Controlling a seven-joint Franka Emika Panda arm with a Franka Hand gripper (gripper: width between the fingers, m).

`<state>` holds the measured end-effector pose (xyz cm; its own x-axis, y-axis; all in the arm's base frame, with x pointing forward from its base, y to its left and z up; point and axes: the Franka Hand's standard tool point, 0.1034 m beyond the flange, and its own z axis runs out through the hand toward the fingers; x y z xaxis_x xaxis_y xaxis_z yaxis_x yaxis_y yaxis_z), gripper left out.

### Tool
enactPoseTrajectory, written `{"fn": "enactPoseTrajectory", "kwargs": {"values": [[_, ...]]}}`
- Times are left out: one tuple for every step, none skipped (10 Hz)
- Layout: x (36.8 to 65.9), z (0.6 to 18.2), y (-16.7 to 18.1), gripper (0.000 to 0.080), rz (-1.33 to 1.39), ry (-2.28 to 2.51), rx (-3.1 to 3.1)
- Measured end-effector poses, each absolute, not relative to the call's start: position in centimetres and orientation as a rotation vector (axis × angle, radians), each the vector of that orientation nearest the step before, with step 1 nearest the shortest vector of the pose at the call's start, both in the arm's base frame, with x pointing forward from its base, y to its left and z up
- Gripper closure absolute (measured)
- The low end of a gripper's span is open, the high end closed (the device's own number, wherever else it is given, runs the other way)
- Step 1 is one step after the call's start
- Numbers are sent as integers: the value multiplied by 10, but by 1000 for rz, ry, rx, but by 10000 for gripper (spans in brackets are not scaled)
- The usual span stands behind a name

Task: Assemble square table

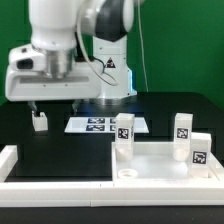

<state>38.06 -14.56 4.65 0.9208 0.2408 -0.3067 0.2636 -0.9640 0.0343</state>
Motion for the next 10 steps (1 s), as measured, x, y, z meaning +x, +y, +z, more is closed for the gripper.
{"fn": "enactPoseTrajectory", "kwargs": {"values": [[366, 37, -160, 150, -609, 394, 2968], [350, 28, -172, 150, -749, 407, 2918], [345, 22, -171, 150, -777, 430, 2895], [341, 23, -167, 150, -865, 404, 2883], [341, 24, -168, 150, -968, 383, 2842], [337, 25, -170, 150, -1086, 389, 2789], [331, 28, -176, 150, -1208, 396, 2729], [321, 28, -185, 150, -1277, 395, 2696], [312, 30, -188, 150, -1364, 368, 2652], [315, 29, -186, 150, -1392, 363, 2632]]}}
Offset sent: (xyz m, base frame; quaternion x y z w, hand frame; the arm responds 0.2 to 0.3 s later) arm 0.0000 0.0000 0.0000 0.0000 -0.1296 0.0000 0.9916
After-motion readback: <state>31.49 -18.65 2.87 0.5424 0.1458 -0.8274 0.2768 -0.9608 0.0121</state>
